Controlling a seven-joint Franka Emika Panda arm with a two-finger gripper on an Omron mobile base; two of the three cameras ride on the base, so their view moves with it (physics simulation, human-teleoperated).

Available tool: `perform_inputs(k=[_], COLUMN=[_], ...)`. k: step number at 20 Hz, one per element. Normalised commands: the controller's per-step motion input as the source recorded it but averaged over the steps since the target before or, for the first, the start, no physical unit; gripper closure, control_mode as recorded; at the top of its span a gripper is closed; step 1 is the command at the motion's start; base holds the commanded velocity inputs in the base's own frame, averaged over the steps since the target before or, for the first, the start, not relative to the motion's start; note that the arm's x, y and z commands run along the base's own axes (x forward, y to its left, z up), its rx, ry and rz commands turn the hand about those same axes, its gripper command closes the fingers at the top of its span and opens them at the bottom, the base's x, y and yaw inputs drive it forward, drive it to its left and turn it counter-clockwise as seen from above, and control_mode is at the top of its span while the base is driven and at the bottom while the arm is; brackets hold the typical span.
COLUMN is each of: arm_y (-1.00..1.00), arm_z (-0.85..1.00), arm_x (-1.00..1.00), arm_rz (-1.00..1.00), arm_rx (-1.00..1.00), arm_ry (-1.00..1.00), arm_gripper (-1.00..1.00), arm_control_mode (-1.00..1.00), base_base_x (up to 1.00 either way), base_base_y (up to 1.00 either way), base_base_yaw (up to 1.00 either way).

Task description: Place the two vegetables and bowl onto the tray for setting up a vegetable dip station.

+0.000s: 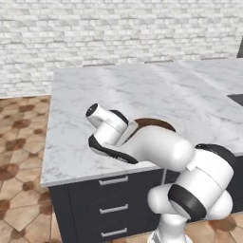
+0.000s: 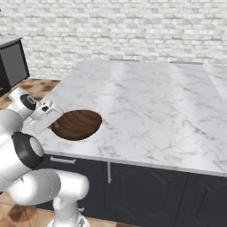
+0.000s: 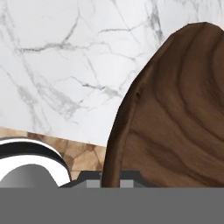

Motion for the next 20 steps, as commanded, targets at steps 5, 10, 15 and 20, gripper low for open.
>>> perform_inputs(k=[5, 10, 15, 20], arm_y=[0.00, 0.00, 0.00, 0.00], arm_z=[0.00, 0.00, 0.00, 0.00], arm_x=[0.00, 0.00, 0.00, 0.00], arm_rz=[0.00, 0.00, 0.00, 0.00], arm_rx=[0.00, 0.00, 0.00, 0.00], arm_ry=[0.00, 0.00, 0.00, 0.00], arm_gripper=[1.00, 1.00, 1.00, 1.00], arm_control_mode=[1.00, 1.00, 1.00, 1.00], base_base_x=[0.00, 0.06, 0.09, 0.09], base_base_y=[-0.36, -0.55, -0.59, -0.59], base_base_yaw=[-0.02, 0.00, 0.00, 0.00])
